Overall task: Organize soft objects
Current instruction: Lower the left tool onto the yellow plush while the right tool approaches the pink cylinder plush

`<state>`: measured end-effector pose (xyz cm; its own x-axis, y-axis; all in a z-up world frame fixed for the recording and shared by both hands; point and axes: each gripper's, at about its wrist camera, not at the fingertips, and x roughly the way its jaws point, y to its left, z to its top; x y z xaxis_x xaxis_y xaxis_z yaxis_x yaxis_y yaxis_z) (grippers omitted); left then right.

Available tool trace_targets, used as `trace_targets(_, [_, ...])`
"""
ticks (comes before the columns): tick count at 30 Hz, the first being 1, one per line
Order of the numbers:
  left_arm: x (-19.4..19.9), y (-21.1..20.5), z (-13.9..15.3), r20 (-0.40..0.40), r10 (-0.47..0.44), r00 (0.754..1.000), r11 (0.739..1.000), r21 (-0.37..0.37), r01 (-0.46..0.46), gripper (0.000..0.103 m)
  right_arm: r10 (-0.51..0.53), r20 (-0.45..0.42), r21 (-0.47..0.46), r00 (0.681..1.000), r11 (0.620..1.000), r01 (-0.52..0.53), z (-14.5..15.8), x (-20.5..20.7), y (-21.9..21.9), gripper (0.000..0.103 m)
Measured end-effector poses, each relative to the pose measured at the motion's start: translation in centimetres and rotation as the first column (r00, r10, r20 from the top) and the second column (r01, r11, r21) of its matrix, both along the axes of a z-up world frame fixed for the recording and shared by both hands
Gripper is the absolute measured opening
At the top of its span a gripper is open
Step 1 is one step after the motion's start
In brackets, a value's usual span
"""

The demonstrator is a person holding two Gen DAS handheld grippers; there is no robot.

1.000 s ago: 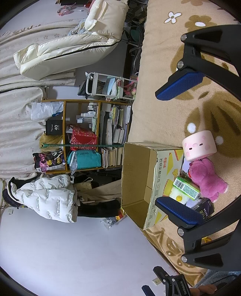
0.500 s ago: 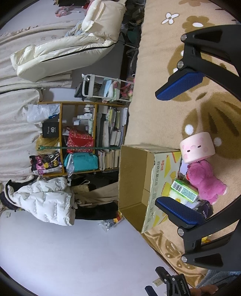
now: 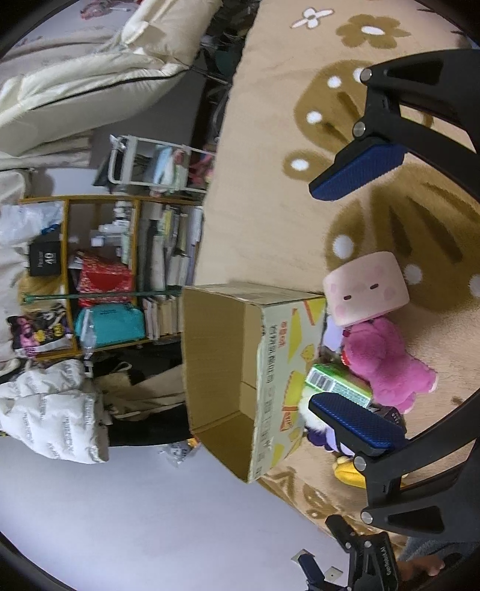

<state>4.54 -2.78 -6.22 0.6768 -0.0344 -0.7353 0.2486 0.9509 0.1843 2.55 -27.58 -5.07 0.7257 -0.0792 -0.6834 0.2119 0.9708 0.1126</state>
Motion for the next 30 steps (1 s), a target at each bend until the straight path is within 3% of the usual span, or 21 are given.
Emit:
trace_targets(15, [1.5,-2.4,-3.8,-0.157,-0.077,0.985,0.994,0.066,0.088,0.101,0.090,-0.175,0.020,0.980,0.996,-0.088,-4.4,4.1,0.8,0.103])
trace_targets(30, [2.4,-3.6,-6.4,-0.270,-0.128,0.954,0.985,0.074,0.153,0.101,0.135,-0.257,0.044,0.957,0.991,-0.128,-6.9,5.5,1.2,0.102])
